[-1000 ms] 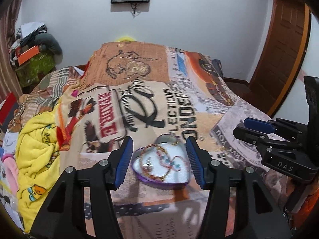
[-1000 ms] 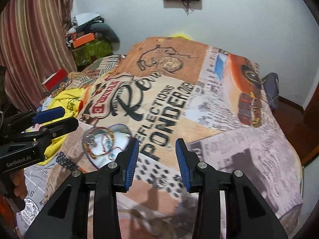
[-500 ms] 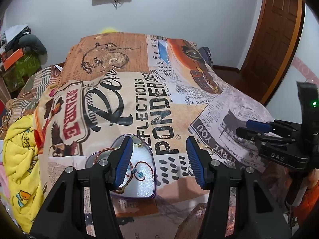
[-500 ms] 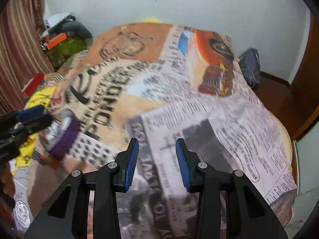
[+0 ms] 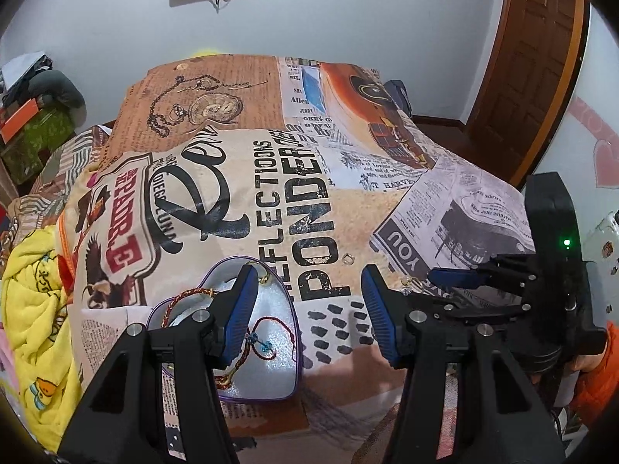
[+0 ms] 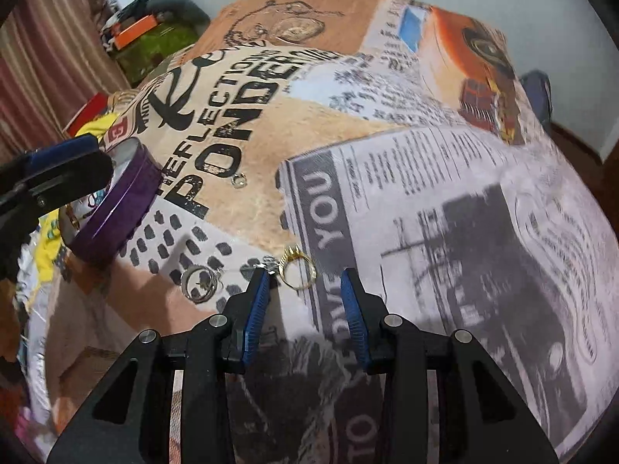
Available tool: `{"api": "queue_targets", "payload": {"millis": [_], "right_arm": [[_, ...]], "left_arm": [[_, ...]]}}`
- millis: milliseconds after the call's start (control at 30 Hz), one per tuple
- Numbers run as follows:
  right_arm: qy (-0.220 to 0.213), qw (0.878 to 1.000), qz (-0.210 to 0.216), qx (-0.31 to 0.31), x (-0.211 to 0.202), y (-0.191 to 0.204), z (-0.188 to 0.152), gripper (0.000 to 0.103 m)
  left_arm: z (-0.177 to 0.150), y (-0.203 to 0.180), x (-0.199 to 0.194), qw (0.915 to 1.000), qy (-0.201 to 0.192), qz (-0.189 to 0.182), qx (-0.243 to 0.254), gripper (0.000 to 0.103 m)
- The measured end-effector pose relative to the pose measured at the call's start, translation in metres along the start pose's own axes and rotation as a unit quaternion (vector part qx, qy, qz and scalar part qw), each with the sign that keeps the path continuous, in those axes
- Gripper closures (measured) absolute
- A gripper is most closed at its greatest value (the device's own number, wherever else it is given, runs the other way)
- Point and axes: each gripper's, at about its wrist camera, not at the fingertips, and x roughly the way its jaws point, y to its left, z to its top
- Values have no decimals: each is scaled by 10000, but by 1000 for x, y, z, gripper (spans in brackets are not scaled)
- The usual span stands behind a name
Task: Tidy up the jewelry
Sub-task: 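Move both grippers down to the rings lying on the newspaper print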
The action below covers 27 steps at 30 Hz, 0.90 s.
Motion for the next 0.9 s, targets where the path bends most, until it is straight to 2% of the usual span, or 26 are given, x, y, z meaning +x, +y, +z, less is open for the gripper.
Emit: {"api": "queue_targets", "payload": {"millis": [100,233,400,633,733,800,900], "right_arm": [[-50,10000,20,-76,1,2,1,70],[-60,9998,41,-158,1,5,0,97],[-74,10000,59,31,-6,-3,-5,97],[-26,9998,-67,210,-25,-17,-20,97],[5,9996,-148,222,-35,-22,-24,97],[29,9996,-164,234,-42,-25,-27,95],[19,9996,-191,224,-47,-27,-30,83]], "left_arm": [[-1,0,1,10000,17,-40,-24,49],[0,-4,-1,10000,11,-98,6,49],[0,-16,-5,9997,8,-208,148,49],[-9,-50,1,9972,257,-567,421,49],[-17,-61,10,9953,468,-738,411,57],[-22,-64,16,9944,606,-774,375,61],[-29,-65,30,9945,779,-628,310,61]]}}
